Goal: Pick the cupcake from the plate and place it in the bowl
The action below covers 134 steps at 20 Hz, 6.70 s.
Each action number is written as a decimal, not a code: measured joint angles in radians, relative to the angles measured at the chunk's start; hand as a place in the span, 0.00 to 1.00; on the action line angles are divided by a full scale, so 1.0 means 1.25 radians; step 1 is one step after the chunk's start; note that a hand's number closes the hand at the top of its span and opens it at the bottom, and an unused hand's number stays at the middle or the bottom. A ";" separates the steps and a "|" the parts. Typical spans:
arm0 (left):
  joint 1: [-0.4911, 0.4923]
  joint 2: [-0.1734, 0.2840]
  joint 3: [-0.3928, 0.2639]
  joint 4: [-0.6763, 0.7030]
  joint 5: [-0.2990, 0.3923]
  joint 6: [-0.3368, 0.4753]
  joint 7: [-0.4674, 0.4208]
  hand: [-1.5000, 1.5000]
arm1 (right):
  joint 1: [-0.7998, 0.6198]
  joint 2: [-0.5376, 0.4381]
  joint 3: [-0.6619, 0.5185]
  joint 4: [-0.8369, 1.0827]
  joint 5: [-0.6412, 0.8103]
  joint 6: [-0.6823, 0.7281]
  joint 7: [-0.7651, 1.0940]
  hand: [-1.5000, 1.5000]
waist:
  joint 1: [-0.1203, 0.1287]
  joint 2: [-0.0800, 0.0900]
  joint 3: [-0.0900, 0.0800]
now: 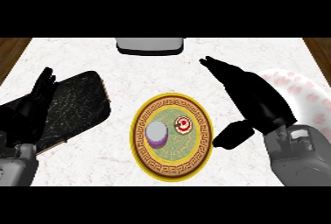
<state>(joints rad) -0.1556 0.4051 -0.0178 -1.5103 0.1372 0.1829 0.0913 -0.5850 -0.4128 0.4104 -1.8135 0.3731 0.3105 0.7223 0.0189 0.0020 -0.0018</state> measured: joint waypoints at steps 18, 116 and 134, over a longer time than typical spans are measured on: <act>-0.003 -0.017 0.029 -0.004 -0.024 -0.019 0.016 0.50 | -0.145 0.153 0.051 0.338 -0.055 0.279 0.074 0.00 | -0.009 -0.001 0.001; -0.002 -0.122 0.144 -0.029 -0.133 -0.128 0.037 0.50 | 0.073 0.105 -0.411 0.201 0.518 -0.307 -0.027 1.00 | -0.013 0.000 0.002; 0.002 -0.133 0.146 -0.040 -0.141 -0.129 0.044 0.50 | 0.098 0.026 -0.617 0.555 0.279 -0.292 -0.306 0.00 | -0.013 -0.001 0.002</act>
<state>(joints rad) -0.1533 0.2390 0.1645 -1.5599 -0.0388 0.0217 0.1462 -0.4621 -0.3803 -0.3611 -1.1198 0.7225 -0.0540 0.3392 0.0022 0.0006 0.0012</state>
